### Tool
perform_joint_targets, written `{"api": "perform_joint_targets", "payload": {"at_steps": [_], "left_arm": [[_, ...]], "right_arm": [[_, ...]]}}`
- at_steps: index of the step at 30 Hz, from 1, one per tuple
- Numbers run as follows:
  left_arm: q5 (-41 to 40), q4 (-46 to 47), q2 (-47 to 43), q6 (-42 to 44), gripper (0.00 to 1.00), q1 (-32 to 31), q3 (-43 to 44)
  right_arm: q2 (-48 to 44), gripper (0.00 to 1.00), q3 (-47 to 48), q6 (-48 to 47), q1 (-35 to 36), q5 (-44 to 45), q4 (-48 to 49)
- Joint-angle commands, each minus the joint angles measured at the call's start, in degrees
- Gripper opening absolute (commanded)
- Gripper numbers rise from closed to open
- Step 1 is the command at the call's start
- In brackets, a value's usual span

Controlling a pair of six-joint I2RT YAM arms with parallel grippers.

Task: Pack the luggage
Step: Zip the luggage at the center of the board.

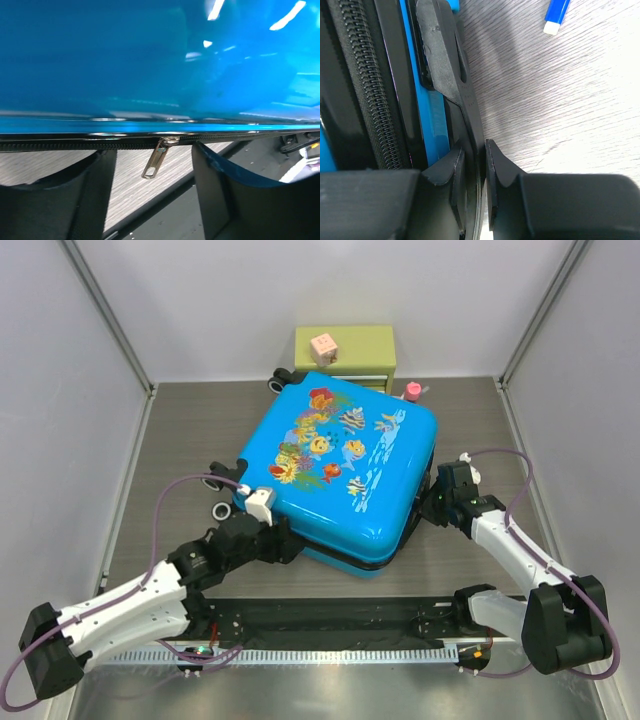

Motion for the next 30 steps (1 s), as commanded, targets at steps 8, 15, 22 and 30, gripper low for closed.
{"api": "perform_joint_targets", "payload": {"at_steps": [8,15,22,30], "left_arm": [[-0.1,10.9,-0.1,-3.5,0.16,-0.3,-2.2],[-13.3,-4.4,-3.6,-6.1,0.00,-0.3,0.5],[-27.6,-22.8,-4.5,-10.6,0.00,-0.2,5.4],[-41.1,-33.9,-3.1,-20.5,0.00,0.1,8.3]], "right_arm": [[-0.1,0.01,-1.5,-0.1,-0.9,4.6,-1.9],[-0.9,0.01,-1.8,-0.2,-0.9,6.8,-2.2],[-3.5,0.01,0.2,-1.6,-1.2,13.9,-3.8],[-1.4,0.01,2.0,-4.3,-5.6,13.7,-4.0]]}}
